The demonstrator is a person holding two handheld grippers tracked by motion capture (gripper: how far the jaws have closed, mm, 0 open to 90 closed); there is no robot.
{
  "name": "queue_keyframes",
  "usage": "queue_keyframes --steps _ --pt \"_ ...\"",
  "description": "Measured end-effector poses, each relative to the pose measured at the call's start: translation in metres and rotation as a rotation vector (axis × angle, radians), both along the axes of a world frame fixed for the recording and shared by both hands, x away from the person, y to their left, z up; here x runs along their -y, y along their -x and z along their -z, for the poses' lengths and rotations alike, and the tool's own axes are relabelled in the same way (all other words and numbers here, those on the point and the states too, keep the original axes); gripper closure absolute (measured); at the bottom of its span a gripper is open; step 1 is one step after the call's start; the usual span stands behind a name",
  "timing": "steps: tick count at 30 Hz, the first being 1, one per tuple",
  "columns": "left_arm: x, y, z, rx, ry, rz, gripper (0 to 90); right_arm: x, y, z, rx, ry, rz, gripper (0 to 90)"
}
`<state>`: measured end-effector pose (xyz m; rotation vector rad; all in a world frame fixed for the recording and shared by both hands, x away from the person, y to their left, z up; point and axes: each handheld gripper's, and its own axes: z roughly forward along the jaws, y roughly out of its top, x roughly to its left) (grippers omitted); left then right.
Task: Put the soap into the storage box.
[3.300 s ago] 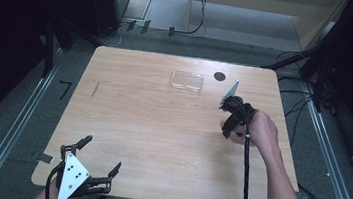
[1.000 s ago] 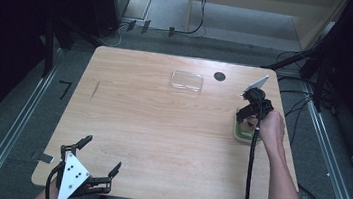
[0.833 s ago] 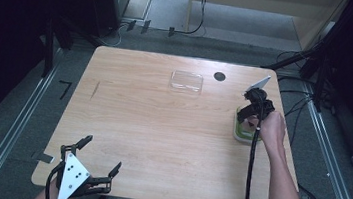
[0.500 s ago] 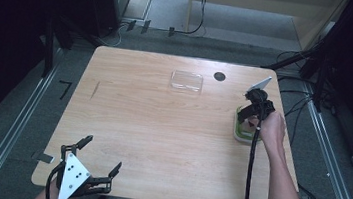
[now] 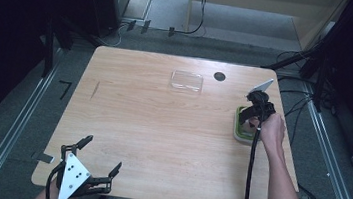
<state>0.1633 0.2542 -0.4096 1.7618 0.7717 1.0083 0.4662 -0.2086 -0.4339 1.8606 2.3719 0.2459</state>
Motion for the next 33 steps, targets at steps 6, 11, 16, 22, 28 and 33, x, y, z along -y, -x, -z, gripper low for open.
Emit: queue_keyframes --steps 6,11,16,22,28,33 --pt "0.000 0.000 0.000 0.000 0.001 0.000 0.0 0.001 -0.001 0.005 -0.012 0.006 0.012 33.5" --pt "0.000 0.000 0.000 0.001 0.002 0.000 0.0 0.002 -0.002 0.009 -0.020 0.008 0.020 33.4" --pt "0.000 0.000 0.000 0.000 0.001 0.000 0.0 0.002 -0.003 0.010 -0.024 0.008 0.023 33.5" --pt "0.000 0.000 0.000 0.001 0.001 0.000 0.0 0.001 -0.001 0.005 -0.005 0.027 0.014 33.6" --pt "-0.001 0.001 0.000 0.003 0.002 0.001 0.0 -0.002 0.001 0.001 -0.001 0.034 0.004 31.2" --pt "0.000 0.001 0.000 0.002 0.002 -0.002 0.0 -0.005 0.005 -0.006 0.010 0.037 -0.022 30.4"
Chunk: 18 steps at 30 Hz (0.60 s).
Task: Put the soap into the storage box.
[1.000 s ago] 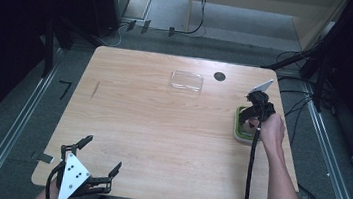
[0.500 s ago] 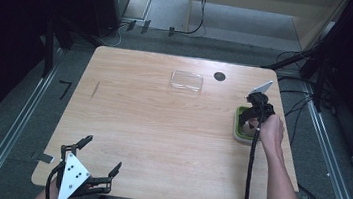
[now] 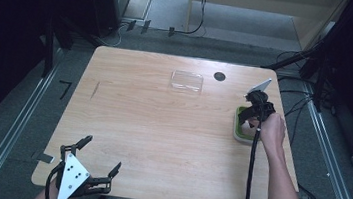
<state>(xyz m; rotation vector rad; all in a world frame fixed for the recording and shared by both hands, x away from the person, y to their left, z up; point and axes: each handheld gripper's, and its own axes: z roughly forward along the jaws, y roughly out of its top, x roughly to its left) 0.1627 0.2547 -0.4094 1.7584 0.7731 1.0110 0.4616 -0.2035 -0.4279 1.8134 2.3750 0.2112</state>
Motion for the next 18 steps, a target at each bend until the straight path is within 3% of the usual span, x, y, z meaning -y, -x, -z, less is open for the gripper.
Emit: queue_keyframes --steps 11,18 --pt "0.000 0.001 0.000 0.000 -0.001 0.003 0.0 -0.023 0.021 -0.020 -0.019 -0.020 -0.145 14.7" --pt "0.000 0.001 0.000 -0.001 -0.002 0.001 0.0 -0.040 0.038 -0.031 -0.010 -0.016 -0.230 13.0"
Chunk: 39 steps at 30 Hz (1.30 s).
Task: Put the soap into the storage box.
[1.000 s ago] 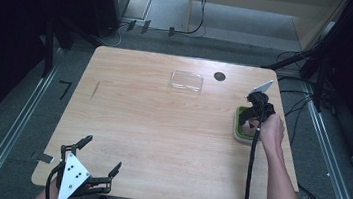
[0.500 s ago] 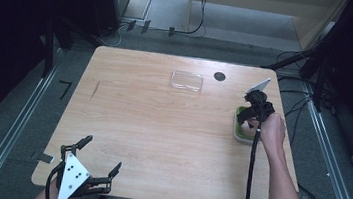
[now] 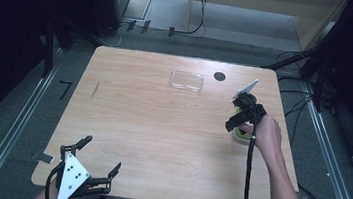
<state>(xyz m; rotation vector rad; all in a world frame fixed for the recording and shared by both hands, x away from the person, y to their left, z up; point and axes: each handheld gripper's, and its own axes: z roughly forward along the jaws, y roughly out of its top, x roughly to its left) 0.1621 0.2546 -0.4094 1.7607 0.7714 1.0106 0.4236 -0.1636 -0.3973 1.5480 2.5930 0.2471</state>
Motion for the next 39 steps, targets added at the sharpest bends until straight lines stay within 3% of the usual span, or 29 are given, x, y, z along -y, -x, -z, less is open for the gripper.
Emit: queue_keyframes --steps 6,14,30,39 --pt "0.000 0.000 0.000 0.000 0.000 0.000 0.0 -0.015 0.016 -0.004 0.001 -0.006 -0.093 12.3" --pt "0.000 0.000 0.000 0.000 0.000 0.000 0.0 -0.030 0.033 -0.001 -0.006 0.013 -0.166 9.9" --pt "0.000 0.000 0.000 -0.001 0.000 0.003 0.0 -0.040 0.067 0.005 0.002 0.039 -0.233 5.4" --pt "0.001 -0.001 0.000 0.000 0.000 0.003 0.0 -0.044 0.093 0.018 -0.006 0.050 -0.284 4.9"
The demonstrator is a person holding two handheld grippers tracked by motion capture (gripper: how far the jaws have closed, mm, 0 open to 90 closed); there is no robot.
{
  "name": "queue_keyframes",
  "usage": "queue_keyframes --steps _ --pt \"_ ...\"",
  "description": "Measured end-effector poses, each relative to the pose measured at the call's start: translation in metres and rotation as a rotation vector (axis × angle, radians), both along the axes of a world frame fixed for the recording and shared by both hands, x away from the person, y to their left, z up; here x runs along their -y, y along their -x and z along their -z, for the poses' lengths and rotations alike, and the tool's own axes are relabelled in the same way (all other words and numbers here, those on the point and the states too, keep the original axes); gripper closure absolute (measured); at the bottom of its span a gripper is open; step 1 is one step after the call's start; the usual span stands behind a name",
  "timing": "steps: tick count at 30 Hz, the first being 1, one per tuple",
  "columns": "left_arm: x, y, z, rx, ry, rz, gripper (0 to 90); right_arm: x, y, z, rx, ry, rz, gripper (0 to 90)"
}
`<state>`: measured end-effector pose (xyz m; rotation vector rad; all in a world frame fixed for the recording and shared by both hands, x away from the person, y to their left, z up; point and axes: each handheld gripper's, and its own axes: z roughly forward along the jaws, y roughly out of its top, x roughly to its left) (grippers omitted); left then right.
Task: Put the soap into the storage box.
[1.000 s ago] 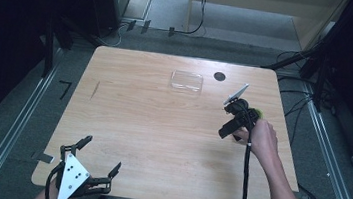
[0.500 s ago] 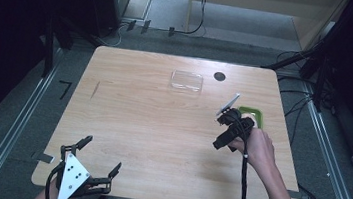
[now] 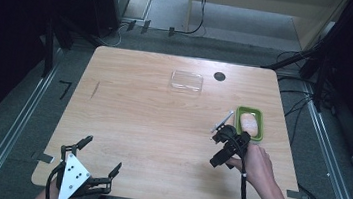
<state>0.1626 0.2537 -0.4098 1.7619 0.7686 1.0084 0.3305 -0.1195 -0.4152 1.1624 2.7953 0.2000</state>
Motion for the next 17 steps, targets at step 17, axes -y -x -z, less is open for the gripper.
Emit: queue_keyframes --steps 17 --pt "0.000 0.000 0.000 0.001 -0.002 0.002 0.0 -0.010 0.032 0.026 -0.027 0.011 -0.071 10.3"
